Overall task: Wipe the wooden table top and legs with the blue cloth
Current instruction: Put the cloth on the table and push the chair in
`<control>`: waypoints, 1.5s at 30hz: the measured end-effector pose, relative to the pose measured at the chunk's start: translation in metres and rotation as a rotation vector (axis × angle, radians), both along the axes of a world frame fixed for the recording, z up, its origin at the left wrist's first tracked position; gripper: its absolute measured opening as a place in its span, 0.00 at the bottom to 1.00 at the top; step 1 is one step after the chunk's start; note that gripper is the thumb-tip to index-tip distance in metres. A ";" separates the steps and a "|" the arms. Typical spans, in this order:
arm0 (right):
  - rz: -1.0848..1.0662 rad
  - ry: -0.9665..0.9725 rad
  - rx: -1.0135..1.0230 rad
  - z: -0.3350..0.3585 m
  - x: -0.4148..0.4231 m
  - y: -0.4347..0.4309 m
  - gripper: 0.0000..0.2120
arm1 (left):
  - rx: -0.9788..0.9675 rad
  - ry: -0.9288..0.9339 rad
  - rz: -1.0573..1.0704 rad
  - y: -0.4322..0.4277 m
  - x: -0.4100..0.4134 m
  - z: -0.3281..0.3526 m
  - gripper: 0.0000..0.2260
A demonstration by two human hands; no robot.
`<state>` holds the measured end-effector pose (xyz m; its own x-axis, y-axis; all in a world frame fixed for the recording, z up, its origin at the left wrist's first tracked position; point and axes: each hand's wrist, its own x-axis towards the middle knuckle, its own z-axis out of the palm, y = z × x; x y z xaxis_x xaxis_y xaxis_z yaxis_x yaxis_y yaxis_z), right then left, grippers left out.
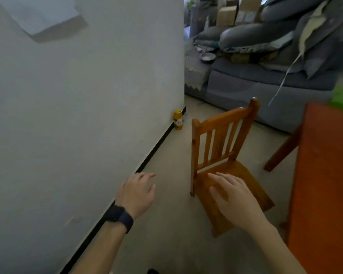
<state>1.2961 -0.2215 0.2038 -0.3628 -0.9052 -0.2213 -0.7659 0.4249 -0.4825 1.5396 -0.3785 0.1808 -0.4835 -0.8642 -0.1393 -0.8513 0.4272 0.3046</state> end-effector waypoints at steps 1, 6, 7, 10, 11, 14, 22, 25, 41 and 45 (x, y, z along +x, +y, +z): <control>-0.013 -0.009 0.015 0.000 -0.004 -0.018 0.23 | -0.005 0.010 -0.021 -0.026 -0.007 0.000 0.18; -0.205 -0.011 0.032 -0.011 -0.022 -0.106 0.22 | -0.062 -0.015 -0.220 -0.162 -0.058 -0.007 0.19; -0.261 -0.011 0.033 -0.013 -0.025 -0.119 0.22 | -0.066 -0.022 -0.280 -0.187 -0.073 -0.004 0.19; -0.449 -0.006 0.002 -0.011 -0.025 -0.150 0.22 | -0.075 -0.022 -0.477 -0.250 -0.123 0.008 0.19; -0.505 0.003 -0.005 -0.011 -0.025 -0.160 0.22 | -0.091 -0.044 -0.548 -0.269 -0.142 0.014 0.20; -0.648 0.053 -0.006 -0.016 -0.026 -0.180 0.22 | -0.137 -0.085 -0.768 -0.309 -0.204 0.026 0.20; -1.005 -0.092 0.000 -0.033 -0.041 -0.248 0.22 | -0.201 -0.134 -1.154 -0.354 -0.359 0.023 0.19; -1.075 -0.200 -0.008 -0.043 -0.052 -0.286 0.25 | -0.223 -0.137 -1.322 -0.363 -0.402 0.011 0.19; -1.997 -0.342 0.292 -0.063 -0.092 -0.467 0.33 | -0.464 -0.203 -2.439 -0.340 -0.634 -0.037 0.29; -2.216 -0.280 0.339 -0.081 -0.112 -0.482 0.30 | -0.467 -0.188 -2.535 -0.346 -0.638 -0.053 0.37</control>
<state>1.1843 -0.7035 0.1227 -0.3666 0.8199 -0.4398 0.9296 0.3040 -0.2082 0.9017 -0.7246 0.1283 -0.1284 0.9324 -0.3378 0.9912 0.1318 -0.0131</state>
